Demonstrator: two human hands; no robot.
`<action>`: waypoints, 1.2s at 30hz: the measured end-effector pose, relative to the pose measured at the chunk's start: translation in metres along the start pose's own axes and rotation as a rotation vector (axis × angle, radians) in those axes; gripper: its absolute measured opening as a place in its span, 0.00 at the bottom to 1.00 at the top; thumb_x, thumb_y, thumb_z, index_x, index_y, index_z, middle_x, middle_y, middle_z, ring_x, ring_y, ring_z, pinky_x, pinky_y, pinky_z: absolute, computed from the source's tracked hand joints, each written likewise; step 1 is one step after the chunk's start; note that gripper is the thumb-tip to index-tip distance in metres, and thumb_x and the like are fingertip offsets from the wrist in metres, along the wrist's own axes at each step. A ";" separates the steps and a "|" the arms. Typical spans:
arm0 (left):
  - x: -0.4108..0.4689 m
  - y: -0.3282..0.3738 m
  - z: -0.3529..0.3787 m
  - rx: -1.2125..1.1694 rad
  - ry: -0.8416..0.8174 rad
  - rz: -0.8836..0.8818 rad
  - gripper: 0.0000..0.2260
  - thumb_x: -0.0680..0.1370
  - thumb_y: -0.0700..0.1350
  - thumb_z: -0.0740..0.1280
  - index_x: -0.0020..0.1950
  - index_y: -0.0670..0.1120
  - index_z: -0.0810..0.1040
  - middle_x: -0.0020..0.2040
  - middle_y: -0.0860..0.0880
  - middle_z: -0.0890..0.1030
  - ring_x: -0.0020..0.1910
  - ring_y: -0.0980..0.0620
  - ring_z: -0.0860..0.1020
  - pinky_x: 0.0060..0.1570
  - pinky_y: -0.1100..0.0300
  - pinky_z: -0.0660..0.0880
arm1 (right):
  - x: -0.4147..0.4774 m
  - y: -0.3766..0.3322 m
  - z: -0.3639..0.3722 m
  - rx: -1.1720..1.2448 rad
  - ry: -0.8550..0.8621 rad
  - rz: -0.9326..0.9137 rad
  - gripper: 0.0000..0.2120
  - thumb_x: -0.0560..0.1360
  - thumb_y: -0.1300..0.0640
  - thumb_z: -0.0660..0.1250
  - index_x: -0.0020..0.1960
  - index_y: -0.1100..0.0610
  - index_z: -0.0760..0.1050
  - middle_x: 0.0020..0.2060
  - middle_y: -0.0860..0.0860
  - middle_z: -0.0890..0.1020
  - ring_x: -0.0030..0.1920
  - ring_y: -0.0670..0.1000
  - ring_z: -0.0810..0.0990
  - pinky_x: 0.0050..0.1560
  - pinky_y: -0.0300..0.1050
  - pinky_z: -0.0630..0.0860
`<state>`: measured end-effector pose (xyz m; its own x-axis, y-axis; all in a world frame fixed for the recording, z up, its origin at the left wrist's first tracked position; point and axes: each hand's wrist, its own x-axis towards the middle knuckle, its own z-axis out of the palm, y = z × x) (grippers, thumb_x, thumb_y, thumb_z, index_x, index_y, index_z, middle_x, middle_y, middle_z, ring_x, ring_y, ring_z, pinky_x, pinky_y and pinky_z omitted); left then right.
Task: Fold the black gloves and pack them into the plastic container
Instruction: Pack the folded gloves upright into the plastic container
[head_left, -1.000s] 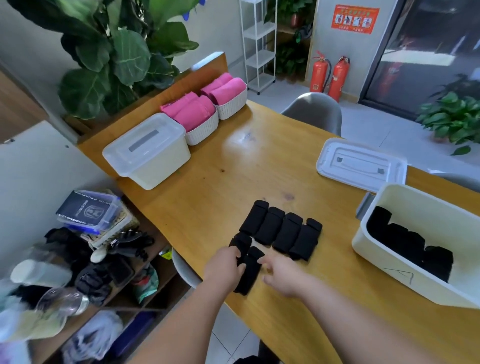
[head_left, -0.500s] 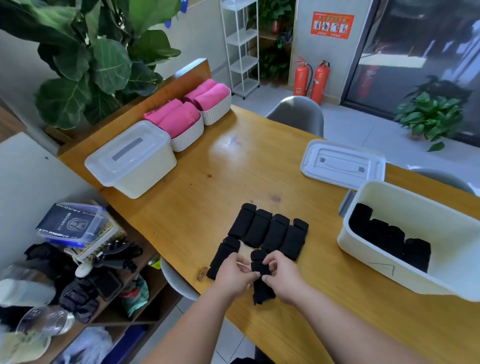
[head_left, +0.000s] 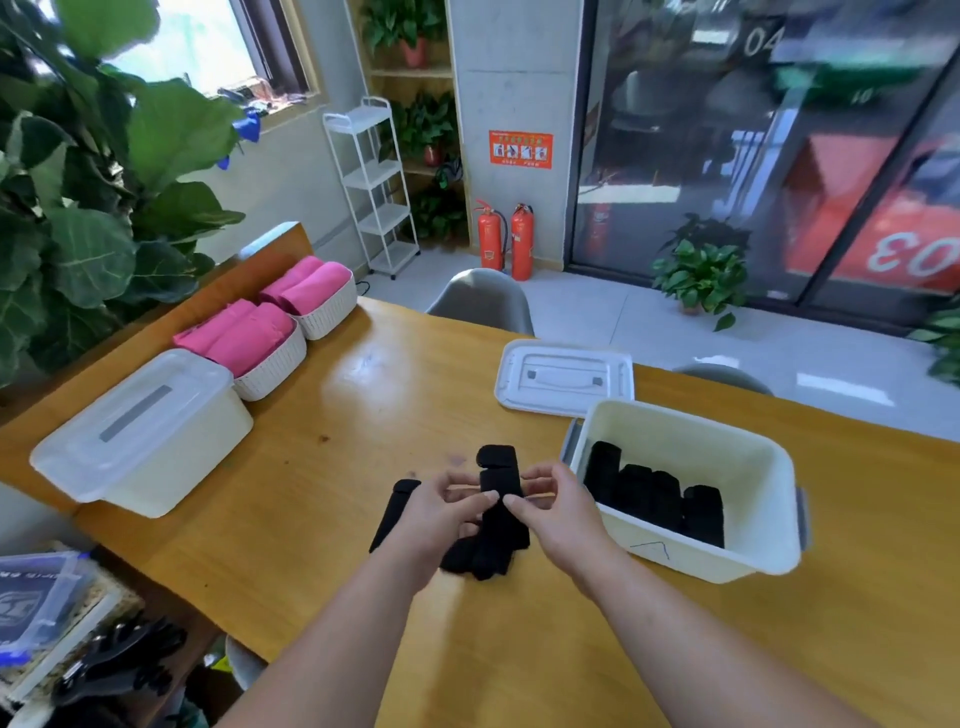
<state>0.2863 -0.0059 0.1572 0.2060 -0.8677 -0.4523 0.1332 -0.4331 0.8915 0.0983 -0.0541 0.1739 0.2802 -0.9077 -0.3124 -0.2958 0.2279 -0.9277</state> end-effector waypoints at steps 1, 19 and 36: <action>0.002 0.012 0.008 -0.007 -0.020 0.009 0.19 0.76 0.47 0.80 0.63 0.44 0.81 0.54 0.45 0.89 0.48 0.49 0.86 0.55 0.49 0.83 | 0.001 -0.004 -0.009 0.017 0.024 0.001 0.13 0.78 0.51 0.77 0.58 0.47 0.76 0.54 0.46 0.84 0.53 0.45 0.84 0.47 0.39 0.79; 0.062 0.070 0.139 0.550 -0.267 0.205 0.13 0.78 0.52 0.76 0.61 0.57 0.80 0.52 0.57 0.87 0.50 0.57 0.86 0.54 0.53 0.84 | 0.028 0.030 -0.183 0.135 0.315 0.212 0.13 0.75 0.58 0.79 0.57 0.54 0.79 0.50 0.51 0.88 0.53 0.56 0.88 0.59 0.63 0.84; 0.086 0.041 0.139 0.567 -0.106 0.359 0.09 0.79 0.50 0.75 0.57 0.60 0.80 0.49 0.59 0.84 0.48 0.60 0.80 0.47 0.70 0.77 | 0.098 0.071 -0.160 -0.341 0.345 0.451 0.12 0.77 0.53 0.77 0.56 0.50 0.76 0.53 0.49 0.81 0.53 0.54 0.80 0.56 0.50 0.78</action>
<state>0.1752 -0.1325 0.1585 0.0427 -0.9883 -0.1462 -0.4609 -0.1493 0.8748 -0.0418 -0.1834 0.1103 -0.2310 -0.8233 -0.5185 -0.6044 0.5390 -0.5867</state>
